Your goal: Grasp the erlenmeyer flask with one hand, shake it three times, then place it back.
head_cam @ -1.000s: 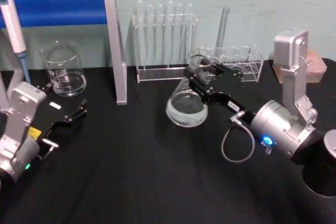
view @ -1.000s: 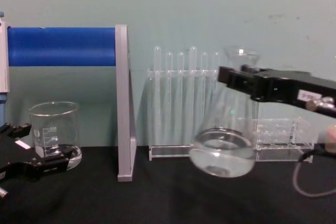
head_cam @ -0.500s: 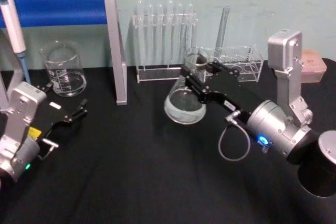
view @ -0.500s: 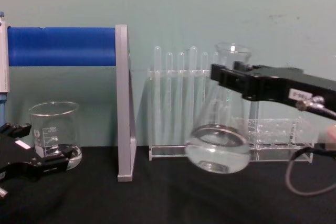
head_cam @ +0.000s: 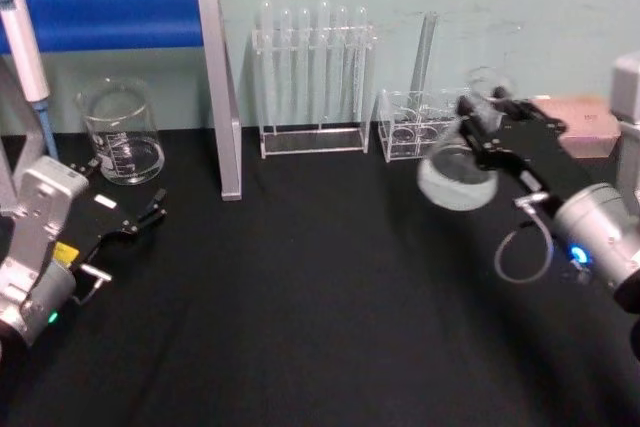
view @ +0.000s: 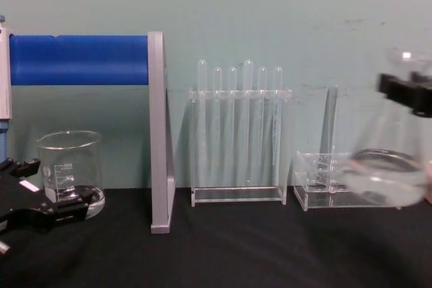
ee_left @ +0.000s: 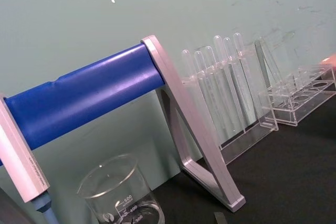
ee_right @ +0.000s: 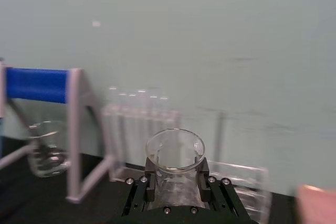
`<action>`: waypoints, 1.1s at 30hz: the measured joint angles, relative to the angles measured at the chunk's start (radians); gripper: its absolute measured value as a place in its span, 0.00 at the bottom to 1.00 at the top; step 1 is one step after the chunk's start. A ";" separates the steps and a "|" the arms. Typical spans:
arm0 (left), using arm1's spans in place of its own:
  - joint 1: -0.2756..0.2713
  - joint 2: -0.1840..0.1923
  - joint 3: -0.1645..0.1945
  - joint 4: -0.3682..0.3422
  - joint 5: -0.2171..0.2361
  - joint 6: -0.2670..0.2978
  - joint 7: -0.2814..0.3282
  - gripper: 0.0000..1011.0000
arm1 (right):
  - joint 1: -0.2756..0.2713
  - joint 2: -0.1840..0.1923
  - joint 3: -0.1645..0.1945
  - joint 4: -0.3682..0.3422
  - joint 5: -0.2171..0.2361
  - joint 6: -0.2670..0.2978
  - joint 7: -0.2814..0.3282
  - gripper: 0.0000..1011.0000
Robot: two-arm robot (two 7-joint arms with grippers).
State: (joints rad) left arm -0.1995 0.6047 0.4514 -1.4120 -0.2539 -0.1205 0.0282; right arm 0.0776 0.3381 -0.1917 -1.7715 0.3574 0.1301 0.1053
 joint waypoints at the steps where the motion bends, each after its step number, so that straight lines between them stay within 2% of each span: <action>1: 0.000 0.000 0.000 0.000 0.000 0.000 0.000 0.99 | -0.005 0.000 0.007 -0.002 -0.002 0.001 -0.007 0.45; 6: 0.000 0.000 0.000 0.000 0.000 0.000 0.000 0.99 | -0.032 -0.008 0.054 -0.017 -0.014 0.007 -0.039 0.45; 12: 0.000 0.000 0.000 0.000 0.000 0.000 0.000 0.99 | -0.034 -0.018 0.061 -0.018 -0.023 0.010 -0.030 0.45; 16: 0.000 0.000 0.000 0.000 0.000 0.000 0.000 0.99 | -0.024 -0.025 0.041 -0.016 -0.027 0.012 0.006 0.45; 19: 0.000 0.000 0.000 0.000 0.000 0.000 0.000 0.99 | -0.007 -0.035 0.006 -0.006 -0.028 0.013 0.057 0.45; 20: 0.000 0.000 0.000 0.000 0.000 0.000 0.000 0.99 | -0.007 -0.035 0.006 -0.006 -0.028 0.013 0.057 0.45; 27: 0.000 0.000 0.000 0.000 0.000 0.000 0.000 0.99 | 0.035 -0.046 -0.081 0.016 -0.027 0.014 0.157 0.45; 30: 0.000 0.000 0.000 0.000 0.000 0.000 0.000 0.99 | 0.049 -0.047 -0.114 0.022 -0.022 0.013 0.186 0.45; 33: 0.000 0.000 0.000 0.000 0.000 0.000 0.000 0.99 | 0.057 -0.046 -0.133 0.025 -0.018 0.010 0.198 0.45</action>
State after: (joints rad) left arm -0.1996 0.6047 0.4514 -1.4119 -0.2539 -0.1205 0.0283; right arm 0.1349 0.2920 -0.3248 -1.7465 0.3398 0.1404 0.3037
